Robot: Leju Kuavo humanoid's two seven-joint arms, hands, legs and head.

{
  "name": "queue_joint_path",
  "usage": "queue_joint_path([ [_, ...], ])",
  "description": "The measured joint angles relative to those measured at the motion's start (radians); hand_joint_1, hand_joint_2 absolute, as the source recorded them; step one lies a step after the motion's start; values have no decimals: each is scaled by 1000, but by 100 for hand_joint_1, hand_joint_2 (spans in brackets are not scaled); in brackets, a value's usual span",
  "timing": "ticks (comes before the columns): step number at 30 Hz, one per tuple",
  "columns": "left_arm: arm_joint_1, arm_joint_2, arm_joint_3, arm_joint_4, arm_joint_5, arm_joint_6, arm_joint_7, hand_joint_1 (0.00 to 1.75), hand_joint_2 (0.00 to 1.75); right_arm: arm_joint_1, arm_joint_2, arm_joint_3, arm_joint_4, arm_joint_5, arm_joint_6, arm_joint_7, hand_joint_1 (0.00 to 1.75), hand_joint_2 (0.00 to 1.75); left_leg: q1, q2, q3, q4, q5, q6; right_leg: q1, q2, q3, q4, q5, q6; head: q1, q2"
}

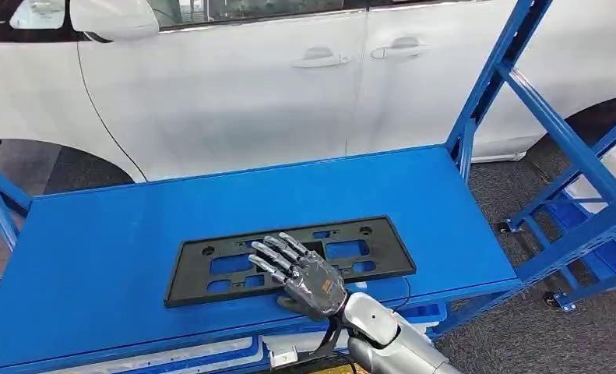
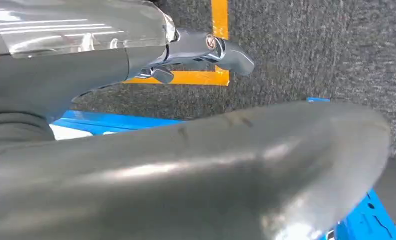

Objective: Take the parts from the cabinet and place them on the table.

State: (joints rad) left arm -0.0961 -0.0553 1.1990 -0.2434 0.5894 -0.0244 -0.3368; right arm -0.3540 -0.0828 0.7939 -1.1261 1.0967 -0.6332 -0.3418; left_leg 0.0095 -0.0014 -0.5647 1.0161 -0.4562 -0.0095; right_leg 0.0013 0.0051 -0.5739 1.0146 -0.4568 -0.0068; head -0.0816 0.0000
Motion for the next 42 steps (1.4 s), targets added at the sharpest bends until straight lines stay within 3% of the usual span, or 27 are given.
queue_joint_path([
  [4, 0, 0, 0, 0, 0, 0, 0, 0, 0, 0, 0, 1, 0, 0, 0, 0, 0, 175, 0, 0, -1, -1, 0, 1, 0, 0, 0, 1, 0, 1, 0, 0],
  [6, 3, 0, 0, 0, 1, 0, 0, 0, 0, 0, 0, 5, 0, 0, 0, 0, 0, 175, -3, -1, -2, 0, 2, 12, -2, 0, 1, -2, 2, 10, 0, 0],
  [7, 1, -2, 0, 0, 0, 0, 0, 0, 0, -2, 0, 6, 0, 0, -1, 0, 0, 175, 4, 1, 3, -13, 11, 26, -5, 0, -7, 21, -20, 21, 0, 0],
  [8, 2, -1, 0, 0, 0, 0, 0, 0, 0, -2, 0, 6, 3, 0, -1, 0, 0, 175, 2, 4, -1, -12, 11, 33, -9, -1, -131, 281, -144, 32, 0, 0],
  [9, 2, -1, 0, 0, 0, 0, 0, 0, 0, 0, 0, 6, 8, 0, -1, 0, 0, 175, 1, 3, 0, -11, 10, 33, -9, -1, -135, 281, -107, 31, 0, 0],
  [11, 2, -1, 0, 0, 0, 0, 0, 0, 0, -3, 0, 6, 8, 0, -1, 0, 0, 175, 1, 1, 5, -11, 9, 30, -8, -1, -44, 98, -13, 21, 0, 0],
  [12, 1, -2, 0, 0, 0, 0, 0, 0, 0, -5, 0, 6, 8, 0, -1, 0, 0, 175, 1, 1, 6, -11, 8, 28, -7, -1, -2, 11, 10, 14, 0, 0],
  [13, 1, -3, 0, 0, 0, 0, 0, 0, 0, -6, 0, 6, 8, 0, -1, 0, 0, 175, -5, 1, 3, -8, 6, 22, 1, -1, 4, -2, -1, 12, 0, 0],
  [16, 1, -3, 0, 0, 0, 0, 0, 0, 0, -6, 0, 6, 8, 0, -2, 0, 0, 175, -2, 1, 4, -13, 8, 6, 3, 2, -3, 0, 2, 0, 0, 0],
  [17, 0, -2, 0, 0, 0, 0, 0, 0, 0, -7, 0, 6, 8, 0, -2, 0, 0, 175, -7, 2, 4, -11, 6, -2, -7, 2, 1, -11, 8, -8, 0, 0],
  [18, 0, 0, 0, 0, 0, 0, 0, 0, 0, -8, 2, 6, 8, 0, -2, 0, 173, 175, -2, 0, -3, 8, -9, -5, -8, -1, 4, -15, 11, -12, 0, 0],
  [20, 1, -1, 0, 0, 0, 0, 0, 0, 0, -9, 5, 6, 8, 4, 1, 5, 175, 175, 1, 1, -56, 125, -81, -11, -7, -3, 4, -16, 11, -19, 0, 0],
  [22, 4, -1, -2, 0, 0, 0, 1, 0, 0, -61, 31, 41, 53, 140, 83, 135, 175, 175, 3, 1, -134, 288, -142, -18, -4, -3, -1, -14, 12, -25, 0, 0],
  [23, 5, -1, -4, 0, 0, 0, 2, 0, 0, -115, 65, 70, 114, 259, 123, 225, 175, 175, 3, 0, -151, 319, -139, -19, -4, 5, -5, -11, 13, -26, 0, 0],
  [24, 1, -1, -8, 0, 0, -1, 3, 0, 0, -162, 108, 94, 183, 366, 135, 289, 175, 175, 3, 0, -142, 293, -112, -20, -3, 10, -5, -8, 13, -26, 0, 0],
  [25, -3, -1, -10, 0, 0, -2, 3, 0, 0, -192, 142, 107, 225, 421, 137, 313, 175, 175, 3, 0, -111, 227, -70, -19, -4, 11, -4, -6, 12, -26, 0, 0],
  [27, -9, -1, -17, 0, 0, -2, 3, 0, 0, -246, 195, 122, 296, 435, 135, 323, 175, 175, 3, 5, -20, 32, 18, -13, -3, 9, -2, 1, 7, -19, 0, 0],
  [28, -12, -1, -19, 0, 0, -2, 3, 0, 0, -272, 213, 129, 329, 435, 134, 324, 175, 175, -2, 6, -7, 4, 4, -7, 5, 7, -9, 8, 4, -13, 0, 0],
  [31, -7, 0, -23, 0, 0, -2, 3, 0, 0, -303, 243, 140, 391, 435, 119, 329, 175, 175, -5, 0, -16, 4, 12, 8, 2, 5, -11, 4, 8, -3, 0, 0],
  [33, -6, -1, -24, 0, 0, -2, 3, 0, 0, -320, 254, 142, 415, 434, 109, 336, 175, 175, 2, 3, -13, -6, 20, 21, 1, 4, -14, 17, -3, 10, 0, 0],
  [34, -7, -1, -24, 0, 0, -2, 3, 0, 0, -330, 257, 142, 423, 434, 106, 336, 175, 175, 2, 3, -13, -6, 20, 26, 1, 2, -28, 49, -29, 13, 0, 0],
  [36, -7, -1, -24, 0, 0, -2, 3, 0, 0, -341, 262, 146, 442, 435, 103, 336, 175, 175, 1, 7, -15, -6, 20, 29, -4, 0, -106, 215, -115, 21, 0, 0],
  [37, -7, -1, -24, 0, 0, -2, 3, 0, 0, -341, 264, 146, 450, 434, 103, 336, 173, 175, 1, 7, -15, -5, 20, 29, -6, 0, -144, 295, -141, 23, 0, 0],
  [38, -6, -1, -24, 0, 0, -2, 3, 0, 0, -341, 264, 146, 456, 434, 103, 336, 173, 175, 1, 7, -15, -5, 19, 29, -7, 0, -160, 324, -142, 24, 0, 0],
  [39, -6, -1, -24, 0, 0, -2, 4, 0, 0, -342, 265, 146, 460, 435, 103, 336, 175, 175, 1, 6, -14, -5, 19, 29, -8, 0, -157, 313, -122, 24, 0, 0],
  [40, -5, -1, -24, 0, 0, -2, 4, 0, 0, -345, 267, 147, 464, 435, 101, 336, 173, 175, 1, 6, -12, -5, 19, 29, -8, 0, -130, 255, -81, 21, 0, 0],
  [42, -6, -1, -25, 0, 0, -2, 4, 0, 0, -356, 273, 148, 472, 435, 99, 336, 168, 175, 1, 4, -7, -5, 16, 25, -6, 0, -37, 68, 7, 10, 0, 0],
])
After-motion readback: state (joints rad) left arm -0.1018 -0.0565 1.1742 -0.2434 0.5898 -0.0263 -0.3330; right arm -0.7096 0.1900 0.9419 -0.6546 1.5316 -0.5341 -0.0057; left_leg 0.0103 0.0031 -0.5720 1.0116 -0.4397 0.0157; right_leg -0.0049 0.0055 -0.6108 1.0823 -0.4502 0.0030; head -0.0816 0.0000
